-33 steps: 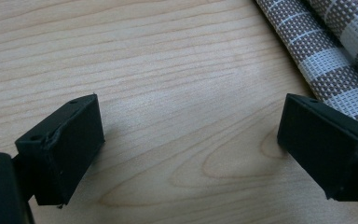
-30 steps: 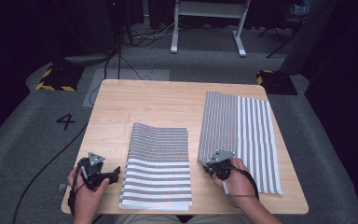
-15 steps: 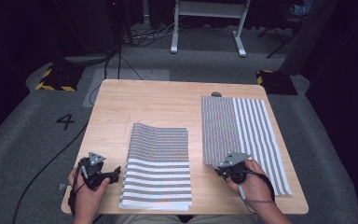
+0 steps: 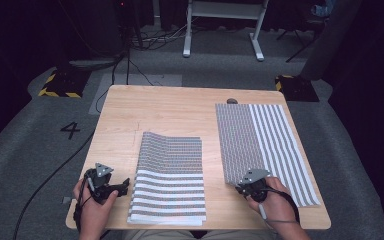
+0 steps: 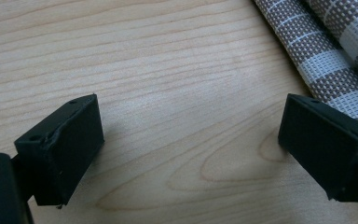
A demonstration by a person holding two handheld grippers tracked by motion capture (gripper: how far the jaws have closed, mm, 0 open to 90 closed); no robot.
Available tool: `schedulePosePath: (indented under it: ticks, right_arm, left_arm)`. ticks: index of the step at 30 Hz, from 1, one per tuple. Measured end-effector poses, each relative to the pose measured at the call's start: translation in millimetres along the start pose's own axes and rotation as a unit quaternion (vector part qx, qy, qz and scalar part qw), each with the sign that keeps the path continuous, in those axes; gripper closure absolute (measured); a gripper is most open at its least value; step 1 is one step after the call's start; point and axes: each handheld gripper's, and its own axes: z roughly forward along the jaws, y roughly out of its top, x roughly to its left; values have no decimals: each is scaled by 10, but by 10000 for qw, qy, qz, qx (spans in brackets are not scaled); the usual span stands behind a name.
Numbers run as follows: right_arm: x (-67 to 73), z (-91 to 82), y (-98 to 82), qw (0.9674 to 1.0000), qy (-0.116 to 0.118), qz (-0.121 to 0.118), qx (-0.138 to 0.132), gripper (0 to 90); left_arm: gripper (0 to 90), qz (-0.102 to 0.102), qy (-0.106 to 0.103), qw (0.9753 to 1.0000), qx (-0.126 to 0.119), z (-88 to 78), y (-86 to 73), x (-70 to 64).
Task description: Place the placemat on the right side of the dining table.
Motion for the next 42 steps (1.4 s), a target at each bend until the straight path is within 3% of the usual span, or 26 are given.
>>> schedulePosePath:
  ticks: [6,13,20,26,34,42]
  right_arm:
    - [-14,117,54,9999,-147,-50,-3,860]
    - [-114,132,46,9994,-343,-74,70,859]
    - [-109,103,16,9995,-316,7,78,856]
    - [-76,128,31,9989,-392,-196,154,853]
    - [-103,110,11,9994,-335,20,99,854]
    - [-123,88,-12,9994,-319,23,94,841]
  left_arm:
    - [69,0,7,10000,0,0,0,-1]
    - [69,2,8,10000,-1,-1,0,-1]
    - [70,3,9,10000,0,-1,0,-1]
    - [70,3,9,10000,-1,-1,0,-1]
    - [70,3,10,10000,-2,-1,0,-2]
    - [70,4,9,10000,-1,-1,0,-2]
